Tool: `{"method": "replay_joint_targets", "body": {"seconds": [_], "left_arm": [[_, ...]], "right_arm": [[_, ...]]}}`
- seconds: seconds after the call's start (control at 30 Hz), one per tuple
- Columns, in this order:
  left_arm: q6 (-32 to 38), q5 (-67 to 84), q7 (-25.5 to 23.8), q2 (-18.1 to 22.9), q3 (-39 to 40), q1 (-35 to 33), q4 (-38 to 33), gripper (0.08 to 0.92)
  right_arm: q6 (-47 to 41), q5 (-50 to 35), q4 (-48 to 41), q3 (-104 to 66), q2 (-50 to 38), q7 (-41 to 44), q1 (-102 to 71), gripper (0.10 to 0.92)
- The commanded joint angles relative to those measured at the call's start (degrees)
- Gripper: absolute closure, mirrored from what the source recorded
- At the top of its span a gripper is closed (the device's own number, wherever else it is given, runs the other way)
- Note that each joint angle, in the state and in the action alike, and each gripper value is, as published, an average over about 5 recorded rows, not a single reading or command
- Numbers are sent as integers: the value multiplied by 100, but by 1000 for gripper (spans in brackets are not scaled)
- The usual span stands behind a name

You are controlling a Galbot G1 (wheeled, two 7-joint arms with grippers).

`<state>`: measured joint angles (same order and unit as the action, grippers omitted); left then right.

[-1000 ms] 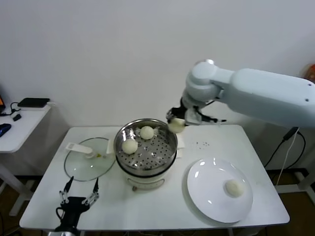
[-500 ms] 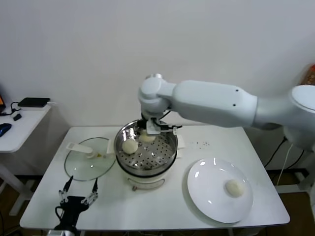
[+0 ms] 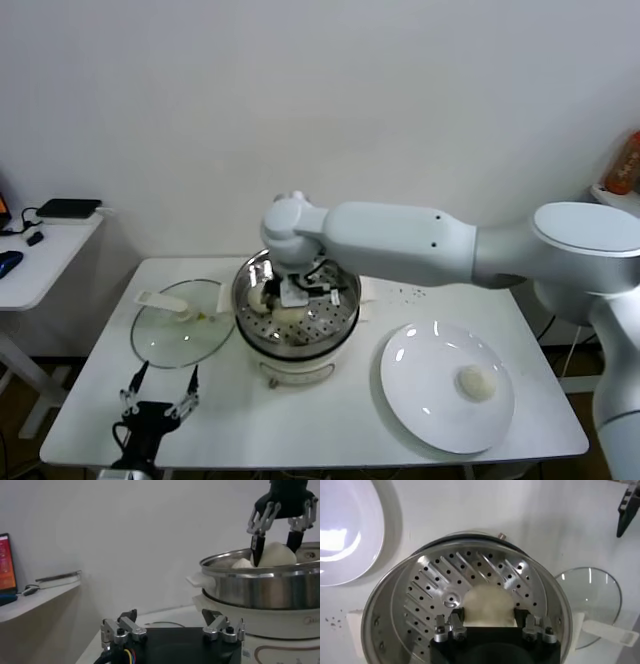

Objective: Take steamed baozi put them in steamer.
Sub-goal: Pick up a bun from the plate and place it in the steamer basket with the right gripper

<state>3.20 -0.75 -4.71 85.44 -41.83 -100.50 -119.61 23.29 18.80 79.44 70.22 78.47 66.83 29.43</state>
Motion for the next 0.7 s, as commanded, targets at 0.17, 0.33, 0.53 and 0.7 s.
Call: {"method": "replay_joint_targets", "body": {"seconds": [0.17,0.33,0.53,0.7], "left_arm": [[2,-4,4,5,15,-2,43,177],[-2,-11,4,9,21,12,45,177],[2,-9,5,9,14,15,56,177],[5,-9,6,9,15,17,75,177]], "right_arm": [[-70,-114,117,110,-22,107,-157,364],[-95,-117,154,124,-21,114,-202,364],[-96,-108,140,128,-23,118,-250,361],[-94,-103,133,117,-33,103,-280,333]]}}
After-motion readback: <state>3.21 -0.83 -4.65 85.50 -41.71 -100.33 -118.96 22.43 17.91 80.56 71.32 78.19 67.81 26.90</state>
